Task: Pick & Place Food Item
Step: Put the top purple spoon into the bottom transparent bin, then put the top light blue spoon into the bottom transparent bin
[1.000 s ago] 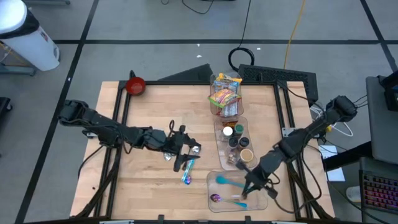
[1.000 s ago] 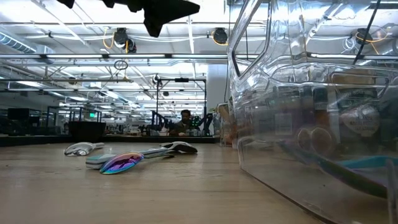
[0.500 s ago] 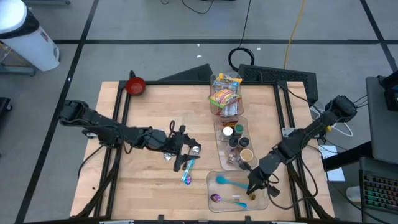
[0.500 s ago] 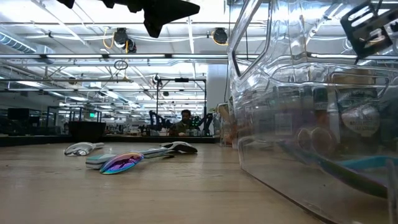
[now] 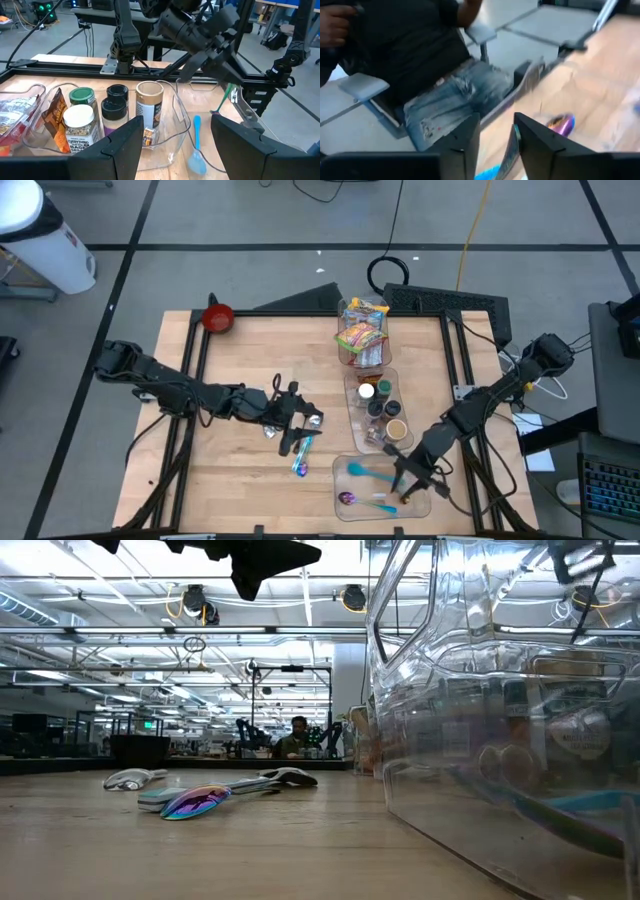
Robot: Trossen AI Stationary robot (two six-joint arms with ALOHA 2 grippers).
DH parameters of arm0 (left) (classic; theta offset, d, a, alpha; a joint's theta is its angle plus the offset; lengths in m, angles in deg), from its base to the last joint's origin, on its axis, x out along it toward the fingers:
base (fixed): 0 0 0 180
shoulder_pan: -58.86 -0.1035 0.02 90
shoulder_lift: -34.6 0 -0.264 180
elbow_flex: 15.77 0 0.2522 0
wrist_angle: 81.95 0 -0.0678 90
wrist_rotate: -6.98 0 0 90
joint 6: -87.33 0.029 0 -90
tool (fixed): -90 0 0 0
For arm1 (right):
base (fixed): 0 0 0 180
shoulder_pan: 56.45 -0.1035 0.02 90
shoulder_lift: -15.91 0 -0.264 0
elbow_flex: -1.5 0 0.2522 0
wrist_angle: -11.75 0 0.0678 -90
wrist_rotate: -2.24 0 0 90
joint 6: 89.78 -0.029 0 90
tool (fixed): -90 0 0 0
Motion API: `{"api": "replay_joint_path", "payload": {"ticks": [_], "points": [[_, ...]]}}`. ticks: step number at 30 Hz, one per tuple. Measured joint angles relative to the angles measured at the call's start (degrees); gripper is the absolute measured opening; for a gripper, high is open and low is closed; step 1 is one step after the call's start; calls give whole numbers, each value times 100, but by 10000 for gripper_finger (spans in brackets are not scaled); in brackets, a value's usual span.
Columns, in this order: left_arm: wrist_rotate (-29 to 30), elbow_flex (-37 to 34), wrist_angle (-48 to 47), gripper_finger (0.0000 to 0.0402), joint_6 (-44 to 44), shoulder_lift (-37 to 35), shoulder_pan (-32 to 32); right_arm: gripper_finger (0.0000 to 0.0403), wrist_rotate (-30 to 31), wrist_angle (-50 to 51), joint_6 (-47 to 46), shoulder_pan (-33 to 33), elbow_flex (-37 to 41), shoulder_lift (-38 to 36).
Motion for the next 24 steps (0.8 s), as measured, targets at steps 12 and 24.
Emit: {"api": "replay_joint_path", "payload": {"ticks": [12,24], "points": [[15,0,-95,241,-44,0,0,196,12,-2027,953,255,0,0],[1347,0,-3901,241,-2955,-461,-164,203,778,-2903,967,1134,0,-89]]}}
